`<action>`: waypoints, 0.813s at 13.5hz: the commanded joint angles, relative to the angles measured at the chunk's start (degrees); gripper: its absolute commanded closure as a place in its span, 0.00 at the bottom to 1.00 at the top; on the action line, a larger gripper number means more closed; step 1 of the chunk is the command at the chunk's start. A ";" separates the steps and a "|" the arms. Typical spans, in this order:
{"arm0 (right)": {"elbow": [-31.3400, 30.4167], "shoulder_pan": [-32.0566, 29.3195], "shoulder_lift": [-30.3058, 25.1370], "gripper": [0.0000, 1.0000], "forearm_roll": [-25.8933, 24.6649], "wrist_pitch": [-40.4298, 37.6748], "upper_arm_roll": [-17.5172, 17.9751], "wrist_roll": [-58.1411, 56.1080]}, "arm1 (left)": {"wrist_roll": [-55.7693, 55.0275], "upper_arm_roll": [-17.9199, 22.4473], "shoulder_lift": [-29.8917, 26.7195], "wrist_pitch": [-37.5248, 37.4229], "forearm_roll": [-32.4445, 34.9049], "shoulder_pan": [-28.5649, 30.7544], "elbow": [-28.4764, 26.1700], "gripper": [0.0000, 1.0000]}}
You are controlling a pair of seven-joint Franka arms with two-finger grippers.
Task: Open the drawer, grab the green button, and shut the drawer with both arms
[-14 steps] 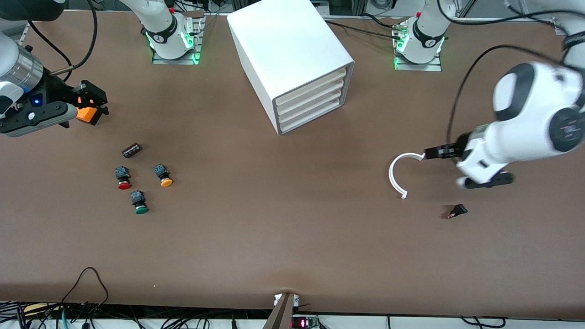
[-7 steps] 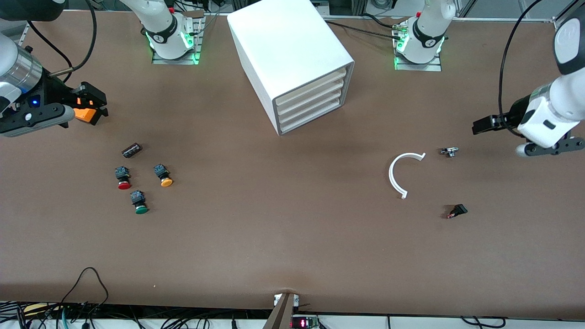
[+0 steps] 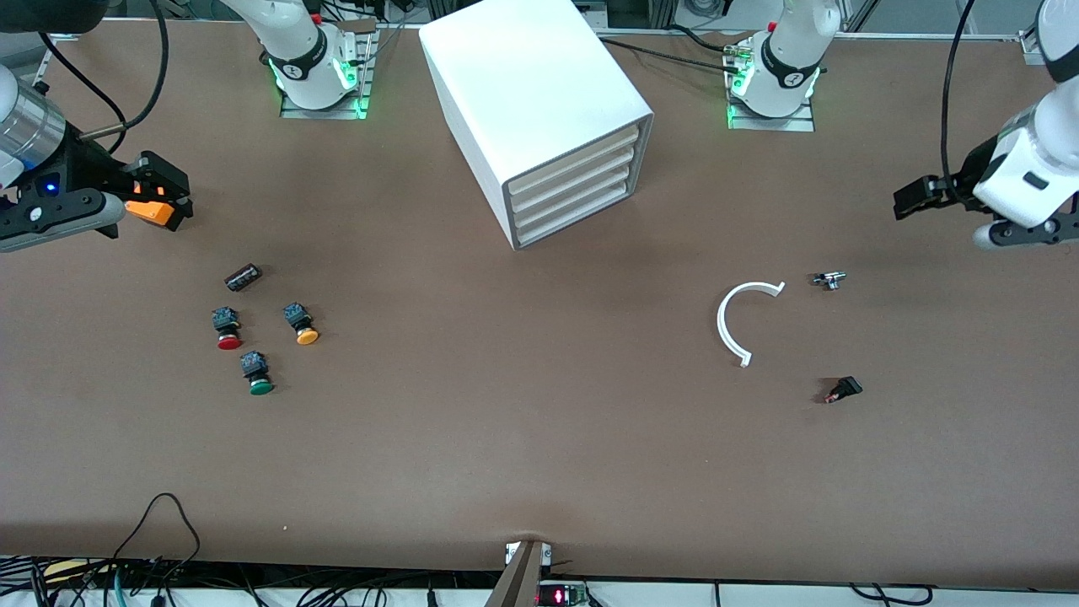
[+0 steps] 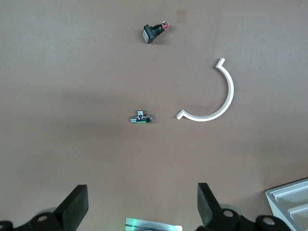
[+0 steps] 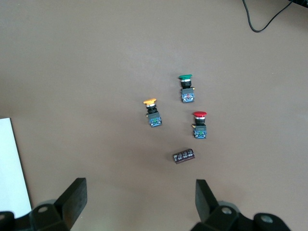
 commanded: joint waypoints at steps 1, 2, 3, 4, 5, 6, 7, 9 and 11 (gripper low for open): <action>1.50 -0.90 0.96 0.00 1.07 -0.50 0.26 0.01 | 1.93 0.86 -3.72 -0.94 0.70 -0.03 -1.73 0.00; 1.50 -0.90 1.04 0.00 1.07 -0.50 0.26 0.10 | 2.02 1.39 -4.15 -0.94 -0.08 -0.03 -1.82 0.00; 1.50 -0.90 1.05 0.00 1.07 -0.50 0.26 0.01 | 2.02 1.66 -4.25 -1.12 -1.22 -0.03 -1.82 0.00; 1.50 -0.99 1.05 0.00 1.07 -0.59 0.26 0.01 | 2.19 1.92 -4.25 -1.03 -1.41 -0.03 -1.73 0.00; 1.50 -0.99 1.05 0.00 1.07 -0.59 0.26 0.01 | 2.81 1.92 -4.07 -0.08 -1.67 -0.03 -1.73 0.00; 1.50 -0.99 1.05 0.00 1.07 -0.50 0.26 -0.08 | 2.90 2.01 -3.81 1.07 -2.81 -0.03 -1.56 0.00; 1.50 -0.99 1.05 0.00 1.07 -0.50 0.26 -0.17 | 2.99 2.01 -3.55 3.34 -3.16 -0.12 -1.56 0.00; 1.50 -0.99 1.05 0.00 1.07 -0.41 0.26 -0.17 | 4.30 2.01 -3.19 5.82 -3.17 -0.12 -1.56 0.00; 1.50 -1.08 1.13 0.00 1.07 -0.41 0.18 -0.25 | 4.48 2.01 -3.02 5.91 -3.17 -0.12 -1.65 0.00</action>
